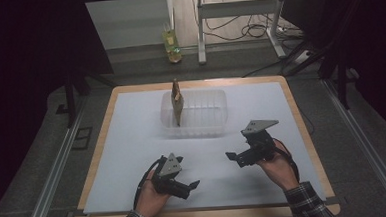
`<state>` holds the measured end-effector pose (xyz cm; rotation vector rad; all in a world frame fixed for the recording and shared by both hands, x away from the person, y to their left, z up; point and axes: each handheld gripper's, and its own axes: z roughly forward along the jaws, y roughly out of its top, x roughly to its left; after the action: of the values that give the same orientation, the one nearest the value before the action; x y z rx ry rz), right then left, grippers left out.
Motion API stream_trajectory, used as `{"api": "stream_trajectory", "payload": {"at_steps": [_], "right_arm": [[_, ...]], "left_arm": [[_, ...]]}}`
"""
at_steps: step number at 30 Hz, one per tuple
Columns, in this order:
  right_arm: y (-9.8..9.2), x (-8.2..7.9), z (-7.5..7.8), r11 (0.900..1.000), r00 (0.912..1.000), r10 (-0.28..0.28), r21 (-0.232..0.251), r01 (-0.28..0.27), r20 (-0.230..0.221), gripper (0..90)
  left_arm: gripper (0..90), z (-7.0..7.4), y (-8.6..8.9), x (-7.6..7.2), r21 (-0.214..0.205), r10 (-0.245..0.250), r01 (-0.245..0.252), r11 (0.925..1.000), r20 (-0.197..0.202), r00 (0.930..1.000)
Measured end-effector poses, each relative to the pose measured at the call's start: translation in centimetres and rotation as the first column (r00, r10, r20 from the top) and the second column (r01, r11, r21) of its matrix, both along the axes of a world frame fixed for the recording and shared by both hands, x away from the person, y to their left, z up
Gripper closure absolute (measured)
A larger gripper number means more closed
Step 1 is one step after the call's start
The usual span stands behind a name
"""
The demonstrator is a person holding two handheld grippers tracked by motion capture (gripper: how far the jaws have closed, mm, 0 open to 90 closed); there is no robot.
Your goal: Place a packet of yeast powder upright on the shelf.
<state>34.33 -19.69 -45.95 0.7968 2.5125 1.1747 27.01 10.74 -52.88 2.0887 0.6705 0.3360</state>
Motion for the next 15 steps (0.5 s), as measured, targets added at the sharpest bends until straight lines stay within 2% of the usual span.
{"api": "stream_trajectory", "payload": {"at_steps": [7, 12, 15], "right_arm": [[-1.7, -1.0, -1.0, 0.9999, 0.9998, -0.012, -0.006, 0.012, 0.014, 0.8], [-3.1, -1.8, -1.9, 0.9987, 0.9989, -0.041, -0.030, 0.042, 0.022, 0.7], [-4.0, -2.3, -2.7, 0.9975, 0.9987, -0.051, -0.049, 0.051, 0.007, 0.7]], "left_arm": [[2.7, -0.1, 0.0, 0.0, 0.006, -0.005, 0.005, 1.0000, -0.004, 1.0000], [2.7, -0.1, -0.1, 0.0, 0.011, -0.008, 0.008, 0.9999, -0.006, 0.9999], [2.7, -0.2, -0.1, 0.0, 0.017, -0.009, 0.009, 0.9998, -0.007, 0.9999]]}}
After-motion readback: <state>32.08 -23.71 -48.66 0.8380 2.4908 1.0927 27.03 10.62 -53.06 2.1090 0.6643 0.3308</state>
